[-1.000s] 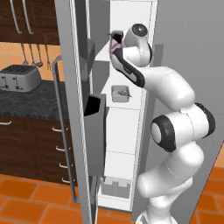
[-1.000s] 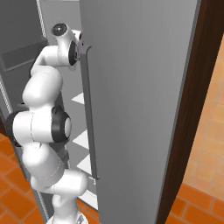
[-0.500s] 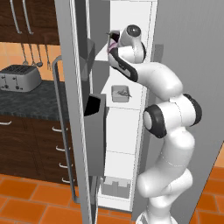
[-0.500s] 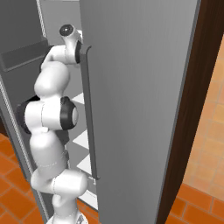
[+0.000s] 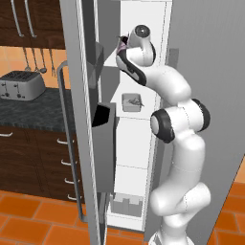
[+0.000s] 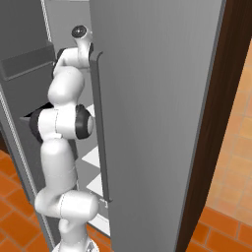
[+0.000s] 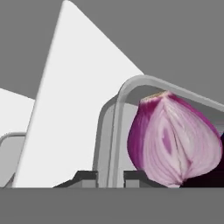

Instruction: Take the meat container that has the fish and place it on the second highest rack of the freezer. Then take the vegetable container that has the eggplant and onion and place it on the highest rack of the freezer.

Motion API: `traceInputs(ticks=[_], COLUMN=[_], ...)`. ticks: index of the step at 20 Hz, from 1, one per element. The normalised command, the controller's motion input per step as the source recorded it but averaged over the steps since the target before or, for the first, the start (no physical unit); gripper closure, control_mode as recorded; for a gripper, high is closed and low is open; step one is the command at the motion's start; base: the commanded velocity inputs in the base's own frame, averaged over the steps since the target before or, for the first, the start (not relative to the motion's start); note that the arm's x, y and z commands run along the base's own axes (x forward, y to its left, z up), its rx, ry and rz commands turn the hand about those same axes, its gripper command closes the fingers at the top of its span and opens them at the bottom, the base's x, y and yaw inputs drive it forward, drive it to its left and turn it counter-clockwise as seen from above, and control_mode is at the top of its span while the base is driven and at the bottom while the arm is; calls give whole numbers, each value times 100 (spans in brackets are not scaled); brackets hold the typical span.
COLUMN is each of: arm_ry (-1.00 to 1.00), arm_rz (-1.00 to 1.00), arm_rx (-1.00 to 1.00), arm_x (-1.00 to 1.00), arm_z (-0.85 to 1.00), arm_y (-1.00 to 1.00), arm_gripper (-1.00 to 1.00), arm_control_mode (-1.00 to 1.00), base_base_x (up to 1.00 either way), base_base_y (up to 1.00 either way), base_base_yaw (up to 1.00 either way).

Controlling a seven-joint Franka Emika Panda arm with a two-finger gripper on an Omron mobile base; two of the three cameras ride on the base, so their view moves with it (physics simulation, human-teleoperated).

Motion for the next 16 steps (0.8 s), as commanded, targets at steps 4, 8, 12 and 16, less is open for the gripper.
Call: traceInputs(ticks=[4,8,12,16], arm_ry=[-4,-13,-7,-3], arm_rz=[-1,0,0,6], arm_rx=[0,0,0,0], arm_x=[-19,-95,-100,-100], arm_z=[1,24,32,15], arm_y=[0,0,1,4], arm_gripper=[-100,-100,-100,-100], arm_control_mode=[-100,-100,-100,-100], base_base_x=[0,0,0,0], base_base_y=[0,0,0,0], base_base_yaw=[0,0,0,0])
